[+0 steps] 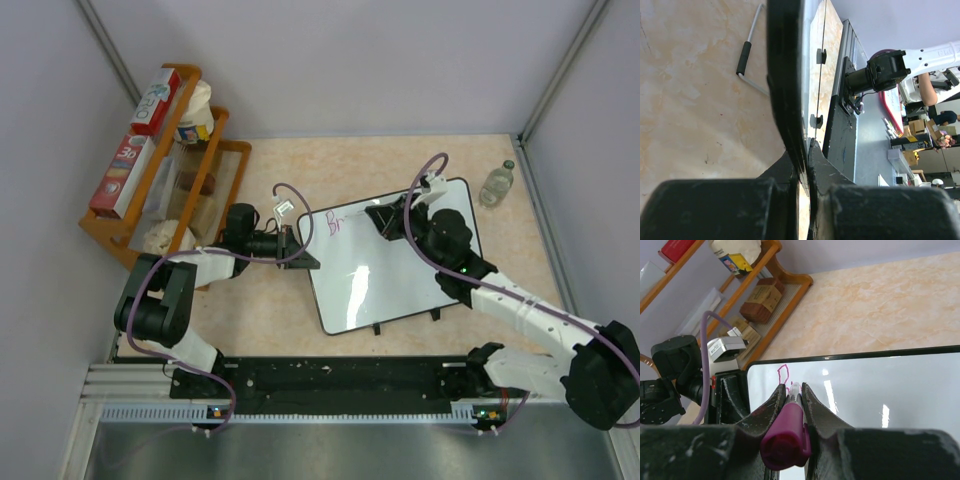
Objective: Write a sentence on the whiteboard
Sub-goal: Write with the whiteboard marker on the whiteboard.
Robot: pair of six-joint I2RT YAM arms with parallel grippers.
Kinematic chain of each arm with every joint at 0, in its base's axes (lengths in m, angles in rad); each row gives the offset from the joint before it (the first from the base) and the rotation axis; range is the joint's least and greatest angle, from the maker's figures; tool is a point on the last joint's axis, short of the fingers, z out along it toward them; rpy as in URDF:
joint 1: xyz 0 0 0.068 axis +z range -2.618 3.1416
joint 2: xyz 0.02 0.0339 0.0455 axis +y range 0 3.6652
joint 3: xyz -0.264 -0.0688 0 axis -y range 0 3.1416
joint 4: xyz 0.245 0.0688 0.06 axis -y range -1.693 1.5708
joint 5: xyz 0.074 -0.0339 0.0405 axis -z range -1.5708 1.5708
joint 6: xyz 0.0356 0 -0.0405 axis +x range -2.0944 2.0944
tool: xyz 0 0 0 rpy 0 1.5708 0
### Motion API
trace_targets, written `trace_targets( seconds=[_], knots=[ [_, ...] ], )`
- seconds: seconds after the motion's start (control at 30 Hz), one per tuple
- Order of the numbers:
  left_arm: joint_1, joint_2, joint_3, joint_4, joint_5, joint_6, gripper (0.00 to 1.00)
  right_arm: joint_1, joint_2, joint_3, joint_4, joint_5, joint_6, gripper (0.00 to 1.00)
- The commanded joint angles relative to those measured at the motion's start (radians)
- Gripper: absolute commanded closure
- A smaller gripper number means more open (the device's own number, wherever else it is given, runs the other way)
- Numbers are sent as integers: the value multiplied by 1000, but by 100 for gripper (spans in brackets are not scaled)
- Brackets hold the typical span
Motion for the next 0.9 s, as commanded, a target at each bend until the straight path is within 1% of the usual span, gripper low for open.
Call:
trace_targets(
  seconds=[0.0,0.4,0.87],
  knots=[
    [-27,3,-33,-16,-79,202,100,-12,-28,37,31,33,0,100],
    [-27,3,-34,-16,-79,202,100,-12,43,37,40,28,-4,100],
    [-27,3,-31,-16,-82,202,100,-17,0,-21,3,17,-17,100]
  ],
)
